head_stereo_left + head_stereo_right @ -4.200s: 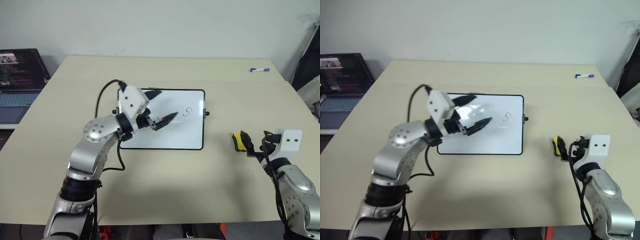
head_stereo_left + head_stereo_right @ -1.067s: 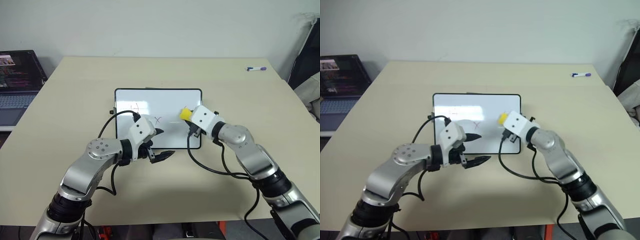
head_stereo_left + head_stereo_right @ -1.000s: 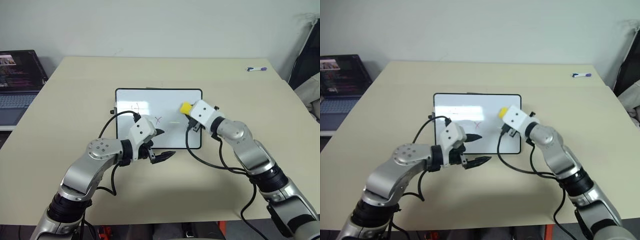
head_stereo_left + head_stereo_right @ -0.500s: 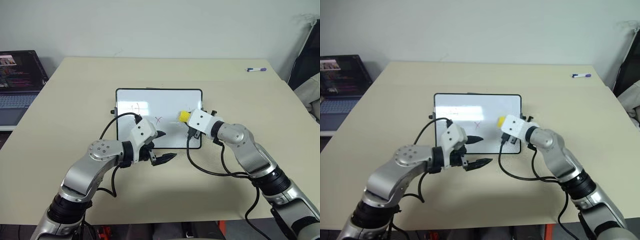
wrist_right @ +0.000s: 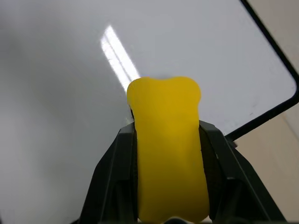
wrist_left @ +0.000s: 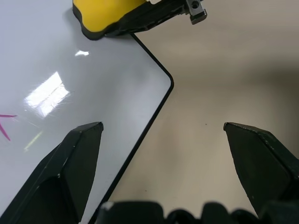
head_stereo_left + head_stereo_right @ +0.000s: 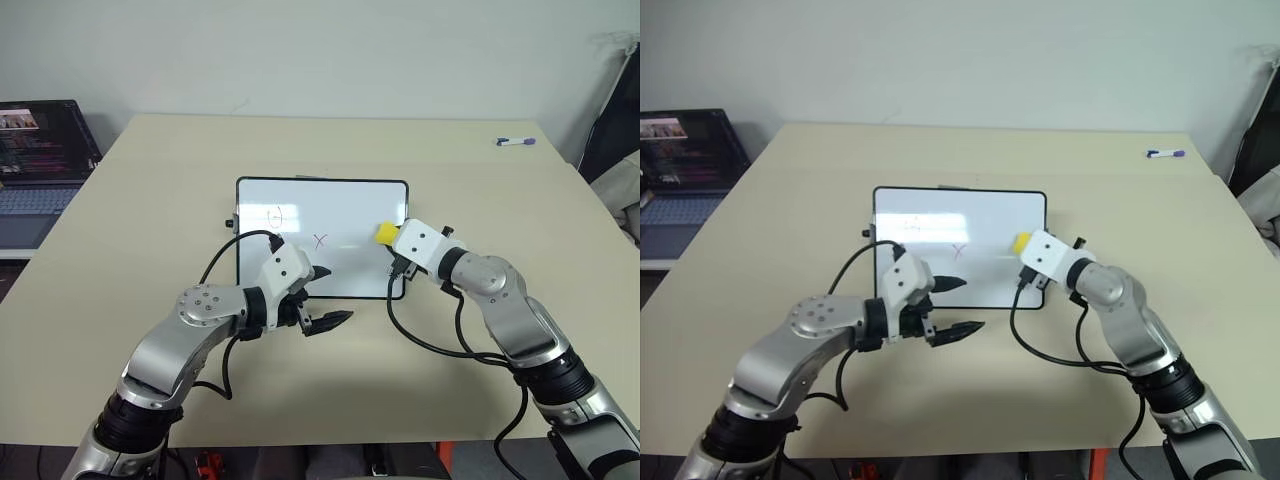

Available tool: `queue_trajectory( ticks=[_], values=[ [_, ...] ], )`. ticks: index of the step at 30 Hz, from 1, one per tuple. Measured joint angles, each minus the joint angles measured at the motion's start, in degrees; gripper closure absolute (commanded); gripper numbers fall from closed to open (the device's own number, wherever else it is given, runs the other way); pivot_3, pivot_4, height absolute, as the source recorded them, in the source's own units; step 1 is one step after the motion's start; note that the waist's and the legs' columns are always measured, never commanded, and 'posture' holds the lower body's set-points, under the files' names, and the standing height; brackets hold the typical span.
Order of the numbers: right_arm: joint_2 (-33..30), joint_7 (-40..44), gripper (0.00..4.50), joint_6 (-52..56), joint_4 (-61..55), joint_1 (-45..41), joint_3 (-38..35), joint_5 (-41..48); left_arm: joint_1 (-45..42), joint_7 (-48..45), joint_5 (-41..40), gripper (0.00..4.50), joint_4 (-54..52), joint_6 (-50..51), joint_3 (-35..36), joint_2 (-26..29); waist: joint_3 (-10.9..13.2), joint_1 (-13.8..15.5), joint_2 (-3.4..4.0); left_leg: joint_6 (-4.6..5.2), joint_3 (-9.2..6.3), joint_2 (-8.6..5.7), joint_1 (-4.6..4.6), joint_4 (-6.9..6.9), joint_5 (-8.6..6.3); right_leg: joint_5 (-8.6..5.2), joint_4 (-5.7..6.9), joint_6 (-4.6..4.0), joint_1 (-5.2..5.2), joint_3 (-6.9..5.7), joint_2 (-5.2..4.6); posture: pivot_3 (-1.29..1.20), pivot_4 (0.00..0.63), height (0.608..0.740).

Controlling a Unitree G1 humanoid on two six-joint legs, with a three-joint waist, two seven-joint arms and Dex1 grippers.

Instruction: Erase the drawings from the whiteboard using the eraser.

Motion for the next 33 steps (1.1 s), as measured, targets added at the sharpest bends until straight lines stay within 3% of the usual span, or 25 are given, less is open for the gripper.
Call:
queue_trajectory(
  ticks=[5,8,13,18,24,33],
  values=[
    [4.0,-0.2,3.18,2.5,-0.3,-0.9,-2.4,2.1,0.9,0.3,0.0,0.0,0.0,-0.5,0.1,0.0,0.0,-0.3,0.02,0.0,0.01,0.02,-0.04,-0.02,0.0,0.0,0.0,0.0,-0.05,0.02,0.01,0.0,0.15,0.74],
    [5.8,1.5,3.18,5.2,-3.9,0.7,-6.9,8.2,3.1,0.9,-0.4,0.0,0.0,-0.7,2.5,0.1,0.1,-0.1,0.04,0.0,-0.03,0.02,-0.25,-0.06,-0.01,0.1,-0.02,-0.18,-0.23,-0.02,0.01,0.0,0.15,0.74],
    [7.6,5.7,3.18,7.8,-14.4,8.1,-12.7,20.5,6.5,2.9,-0.7,0.0,-0.2,-1.8,9.6,0.6,0.1,0.0,0.05,-0.02,-0.08,0.02,-0.41,-0.19,-0.06,0.13,-0.15,-0.25,-0.32,-0.08,-0.05,0.0,0.15,0.74],
    [7.7,6.8,3.18,5.8,-19.1,18.9,-13.8,26.4,17.3,5.2,-2.6,0.0,-3.1,-1.9,16.0,0.4,0.2,-0.3,0.08,-0.04,0.01,0.0,-0.37,-0.12,-0.2,-0.01,-0.09,-0.17,-0.32,-0.03,-0.15,0.0,0.15,0.74],
    [6.6,6.0,3.18,2.2,-17.0,18.9,-12.7,26.1,21.3,9.1,-3.4,0.0,-4.4,-3.0,20.3,-2.4,0.2,-0.1,0.07,0.03,-0.03,0.0,-0.1,-0.08,-0.13,-0.14,-0.03,0.05,-0.11,-0.09,-0.13,0.0,0.15,0.74],
    [4.5,6.4,3.18,-6.4,-10.2,17.1,-7.9,21.4,21.4,13.2,-3.5,0.0,-6.5,-2.9,21.1,-2.3,0.2,-0.1,0.06,0.02,-0.02,-0.02,-0.21,-0.12,-0.15,-0.05,-0.12,-0.1,-0.16,-0.06,-0.13,0.0,0.15,0.74]
  ],
)
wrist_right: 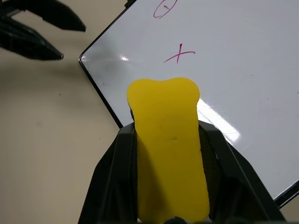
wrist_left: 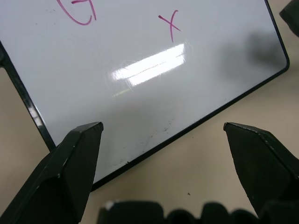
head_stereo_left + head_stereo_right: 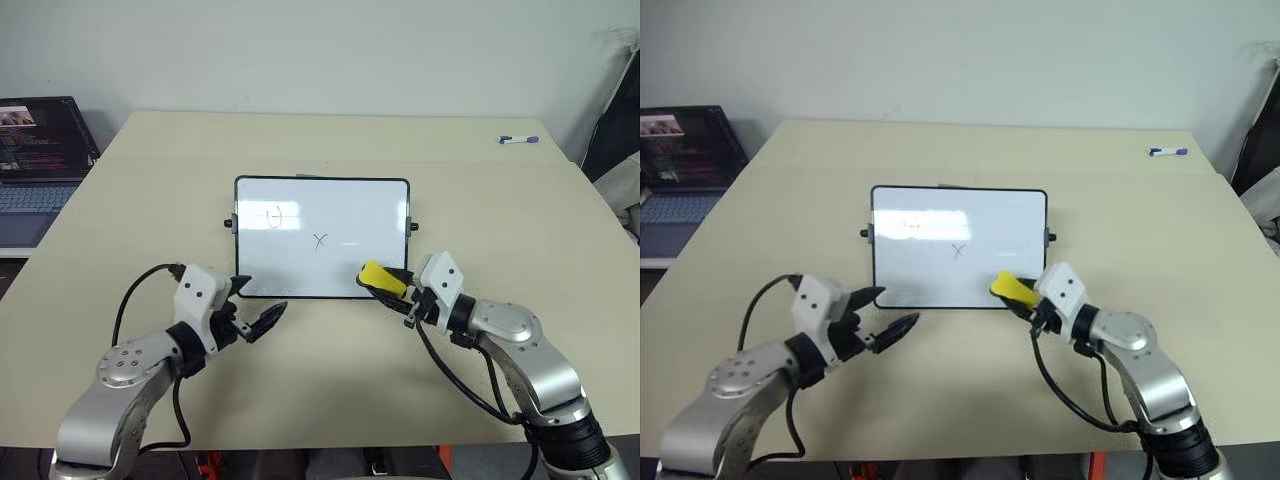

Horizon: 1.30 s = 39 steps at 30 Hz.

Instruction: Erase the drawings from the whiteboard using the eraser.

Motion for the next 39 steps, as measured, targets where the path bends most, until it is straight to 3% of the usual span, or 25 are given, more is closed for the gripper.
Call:
queue_trajectory(
  ticks=[3,15,20,27,34,39],
  values=[
    [0.3,-0.4,3.18,-1.3,1.9,-1.8,1.8,-1.7,-1.3,0.9,-0.1,0.0,0.0,0.4,0.2,0.1,0.0,0.0,0.0,0.0,0.0,0.0,0.03,0.02,0.0,0.0,0.05,0.0,0.0,0.0,0.0,0.0,0.15,0.74],
    [7.1,-6.4,3.18,-7.5,23.2,-26.0,12.6,-17.4,-3.1,0.3,0.9,0.0,2.2,-1.0,-2.6,1.5,0.0,-0.1,-0.01,-0.01,0.04,0.01,-0.11,-0.01,0.01,0.11,0.07,-0.18,-0.17,0.02,0.0,0.0,0.15,0.74],
    [7.8,-6.3,3.18,-9.1,26.9,-27.8,13.7,-20.4,-2.9,0.4,1.6,0.0,2.9,-2.5,-3.8,1.3,0.0,0.0,-0.01,-0.01,0.04,-0.01,-0.14,-0.01,-0.01,0.12,0.07,-0.19,-0.16,-0.01,-0.07,0.0,0.15,0.74],
    [2.9,0.3,3.18,-10.9,24.9,-26.8,18.1,-23.6,-1.8,0.3,2.4,0.0,4.5,-3.9,-4.9,1.3,0.0,0.0,-0.01,-0.01,0.01,0.0,0.01,0.01,0.0,0.12,0.13,-0.19,-0.08,-0.06,-0.06,0.0,0.15,0.74],
    [6.3,-5.7,3.18,-15.2,33.3,-34.1,17.3,-27.1,-1.8,-0.6,2.5,0.0,5.0,-4.9,-5.0,1.4,0.0,-0.2,-0.01,0.1,0.05,0.01,0.11,0.06,0.13,0.23,0.15,-0.3,-0.01,-0.02,-0.03,0.0,0.15,0.74],
    [7.4,-3.5,3.18,-17.2,35.0,-34.9,18.0,-27.2,-1.3,-0.7,3.1,0.0,5.0,-5.2,-5.0,1.4,0.0,-0.1,-0.02,0.09,0.04,0.01,0.04,0.01,0.1,0.23,0.11,-0.3,-0.05,-0.03,-0.06,0.0,0.15,0.74]
  ],
)
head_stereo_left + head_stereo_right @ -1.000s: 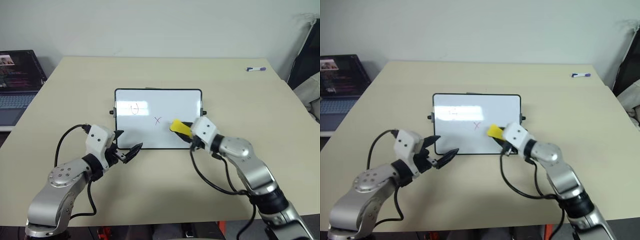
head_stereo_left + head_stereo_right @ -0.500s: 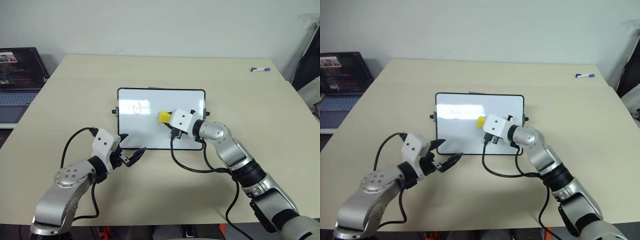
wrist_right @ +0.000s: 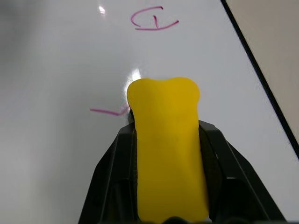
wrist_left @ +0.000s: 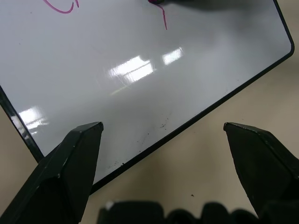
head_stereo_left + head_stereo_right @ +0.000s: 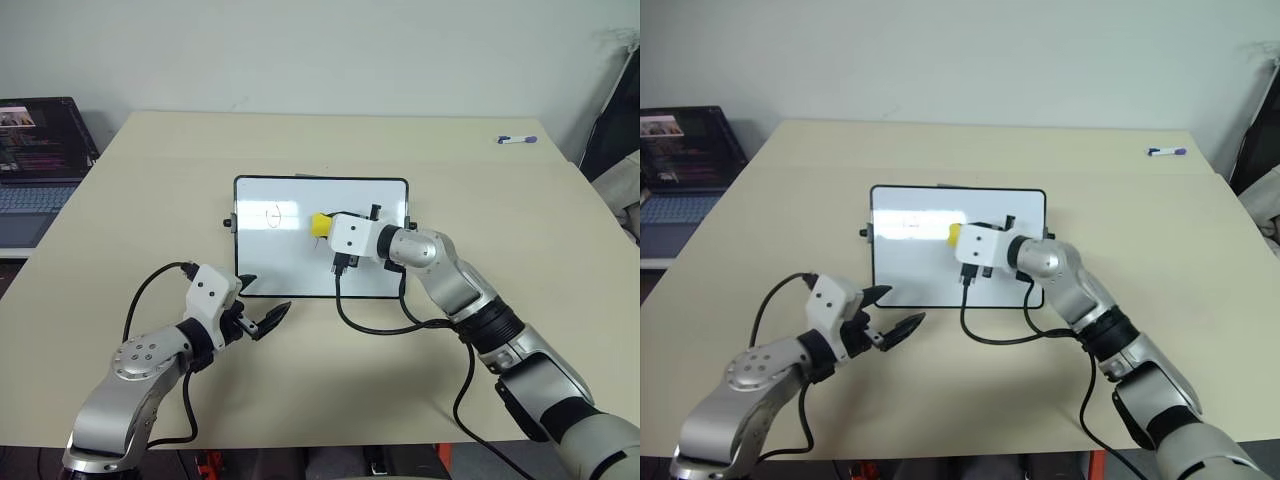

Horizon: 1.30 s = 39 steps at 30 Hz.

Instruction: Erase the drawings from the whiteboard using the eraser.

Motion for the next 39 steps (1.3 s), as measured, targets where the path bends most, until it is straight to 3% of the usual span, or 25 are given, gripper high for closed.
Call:
queue_trajectory(
  ticks=[6,13,25,34,39],
  values=[
    [-2.4,8.2,3.18,0.1,-2.8,2.6,3.1,0.1,0.8,0.0,0.4,0.0,0.0,-0.5,-0.4,-0.1,0.0,0.1,0.0,0.01,-0.02,-0.01,0.02,0.01,0.0,0.0,0.0,0.0,0.02,-0.04,-0.05,0.0,0.15,0.74],
    [0.0,-0.6,3.18,-1.8,2.3,-1.3,0.5,-2.0,0.7,0.0,0.5,0.0,0.0,-0.8,-0.5,-0.1,0.0,0.1,0.0,0.04,-0.02,-0.02,0.07,0.04,0.09,0.03,0.04,-0.02,0.05,-0.04,-0.02,0.0,0.15,0.74],
    [-2.6,7.6,3.18,-2.2,-1.7,2.1,1.8,-2.1,0.3,0.0,0.5,0.0,0.0,-0.8,-1.6,-0.2,0.0,0.2,-0.04,0.05,-0.01,-0.02,0.09,0.01,0.07,0.03,0.0,-0.02,0.09,-0.04,-0.04,0.0,0.15,0.74],
    [-0.2,-0.3,3.18,-2.4,2.0,-0.1,0.4,-3.2,-0.5,-0.1,0.4,0.0,0.0,-0.7,-1.7,-0.2,0.0,0.1,-0.04,0.05,-0.01,-0.02,0.12,0.04,0.09,0.03,0.03,-0.02,0.11,-0.03,-0.04,0.0,0.15,0.74],
    [-0.9,0.6,3.18,-2.4,1.8,-0.2,0.0,-3.2,-0.4,-0.1,0.4,0.0,0.0,-0.8,-1.7,-0.2,0.0,0.3,-0.04,0.05,-0.01,-0.03,0.11,0.04,0.09,0.03,0.01,-0.02,0.12,-0.02,-0.04,0.0,0.15,0.74]
  ],
)
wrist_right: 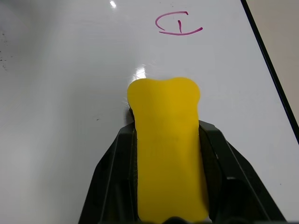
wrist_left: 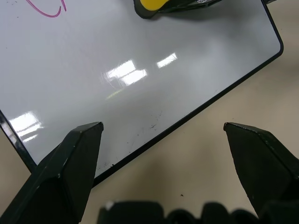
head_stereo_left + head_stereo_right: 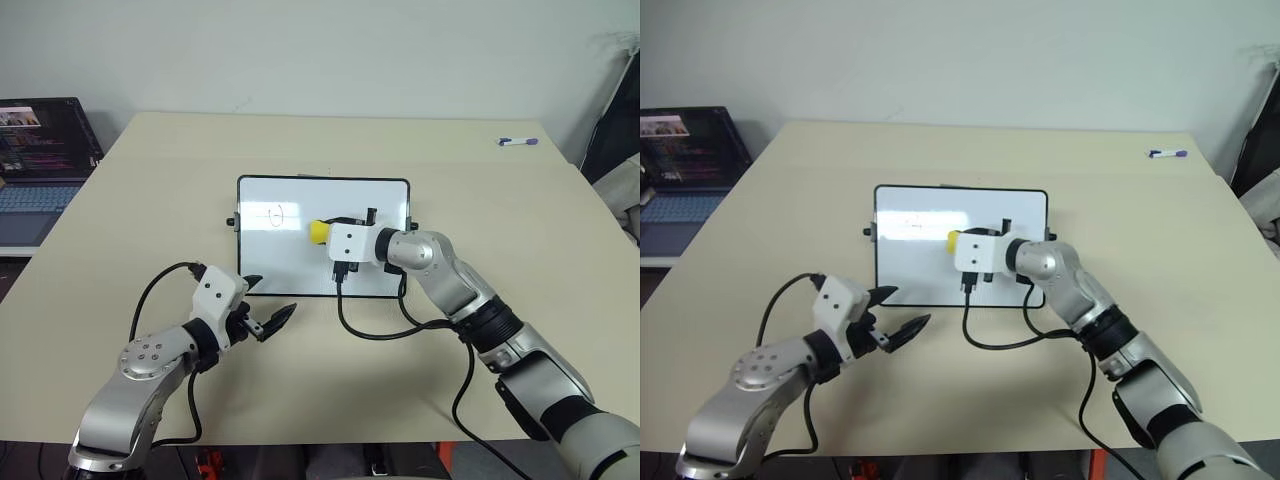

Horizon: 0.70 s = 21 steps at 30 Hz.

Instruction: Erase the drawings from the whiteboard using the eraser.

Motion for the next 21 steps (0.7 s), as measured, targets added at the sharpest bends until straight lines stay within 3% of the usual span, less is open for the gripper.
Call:
queue_trajectory(
  ticks=[8,21],
  values=[
    [-2.5,9.3,3.18,3.3,-5.9,4.8,1.2,1.3,0.3,0.0,0.0,0.0,0.0,-0.2,-0.2,0.0,0.0,-0.1,0.0,0.01,0.01,0.01,0.06,-0.01,0.0,0.0,0.0,0.0,0.03,-0.01,0.0,0.0,0.15,0.74],
    [1.1,-1.7,3.19,1.1,-0.3,0.3,-1.1,0.1,0.1,-0.1,0.1,0.0,0.1,-0.2,-0.5,0.0,0.0,-0.1,0.0,0.01,0.02,0.0,0.02,-0.02,0.01,0.01,-0.03,0.0,0.02,0.01,0.0,0.0,0.15,0.74]
  ],
)
